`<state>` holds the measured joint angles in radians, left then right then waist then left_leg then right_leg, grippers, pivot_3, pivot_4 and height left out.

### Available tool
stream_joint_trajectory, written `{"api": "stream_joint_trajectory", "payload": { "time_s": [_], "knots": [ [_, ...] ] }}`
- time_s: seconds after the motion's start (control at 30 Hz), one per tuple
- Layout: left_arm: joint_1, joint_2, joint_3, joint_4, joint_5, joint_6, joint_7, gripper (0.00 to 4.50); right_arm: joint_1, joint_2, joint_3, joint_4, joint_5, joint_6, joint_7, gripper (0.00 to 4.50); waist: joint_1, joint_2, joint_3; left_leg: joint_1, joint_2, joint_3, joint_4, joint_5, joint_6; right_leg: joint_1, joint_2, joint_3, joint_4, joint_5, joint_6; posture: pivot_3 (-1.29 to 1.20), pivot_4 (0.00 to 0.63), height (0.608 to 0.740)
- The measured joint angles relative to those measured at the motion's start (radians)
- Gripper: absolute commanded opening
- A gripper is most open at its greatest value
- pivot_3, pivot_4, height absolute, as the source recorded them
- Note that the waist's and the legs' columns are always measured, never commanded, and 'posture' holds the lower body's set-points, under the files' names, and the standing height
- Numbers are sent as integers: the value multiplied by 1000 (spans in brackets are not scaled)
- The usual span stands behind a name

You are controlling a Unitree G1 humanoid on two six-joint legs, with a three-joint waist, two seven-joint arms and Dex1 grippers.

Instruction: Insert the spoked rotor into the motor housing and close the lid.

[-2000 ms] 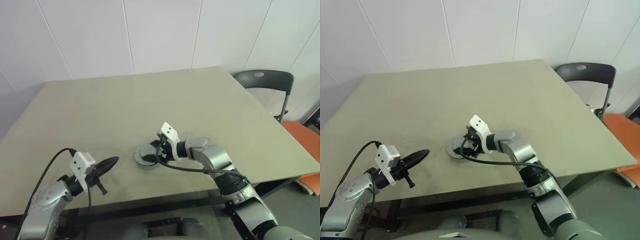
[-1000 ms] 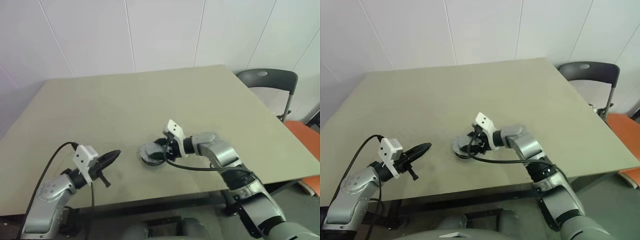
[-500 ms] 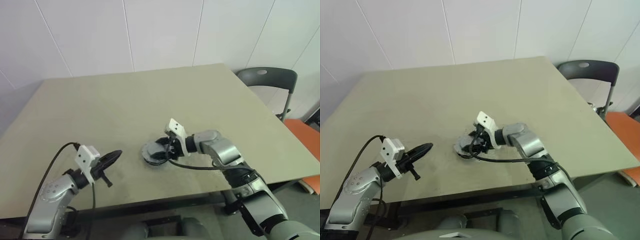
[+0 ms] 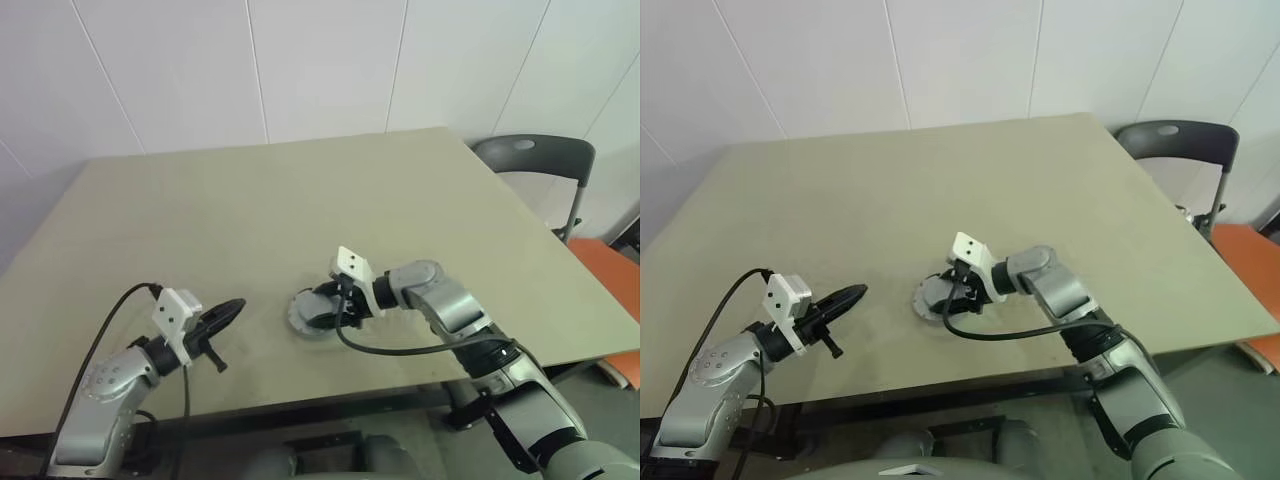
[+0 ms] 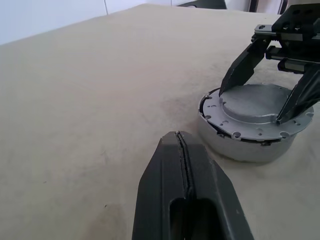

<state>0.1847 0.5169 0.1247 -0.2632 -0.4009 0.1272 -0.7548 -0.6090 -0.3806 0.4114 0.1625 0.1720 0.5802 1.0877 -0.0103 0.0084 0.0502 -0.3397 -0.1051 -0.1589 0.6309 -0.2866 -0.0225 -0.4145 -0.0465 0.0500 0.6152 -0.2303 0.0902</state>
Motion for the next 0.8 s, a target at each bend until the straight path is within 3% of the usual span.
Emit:
{"api": "stream_joint_trajectory", "payload": {
  "time_s": [0.43,0.8],
  "knots": [
    [0,-6,-21,-15,0,13,9,0,-22,49,-96,23,85,30,-19,3181,4,0,0,0,0,0,0,0,0,0,0,0,0,1,-1,0,0,740],
    [-3,-6,-23,-14,0,15,9,0,-22,5,-35,44,2,-33,-6,3181,2,0,0,0,0,0,0,0,0,0,0,0,1,1,-1,0,0,740]
  ]
}}
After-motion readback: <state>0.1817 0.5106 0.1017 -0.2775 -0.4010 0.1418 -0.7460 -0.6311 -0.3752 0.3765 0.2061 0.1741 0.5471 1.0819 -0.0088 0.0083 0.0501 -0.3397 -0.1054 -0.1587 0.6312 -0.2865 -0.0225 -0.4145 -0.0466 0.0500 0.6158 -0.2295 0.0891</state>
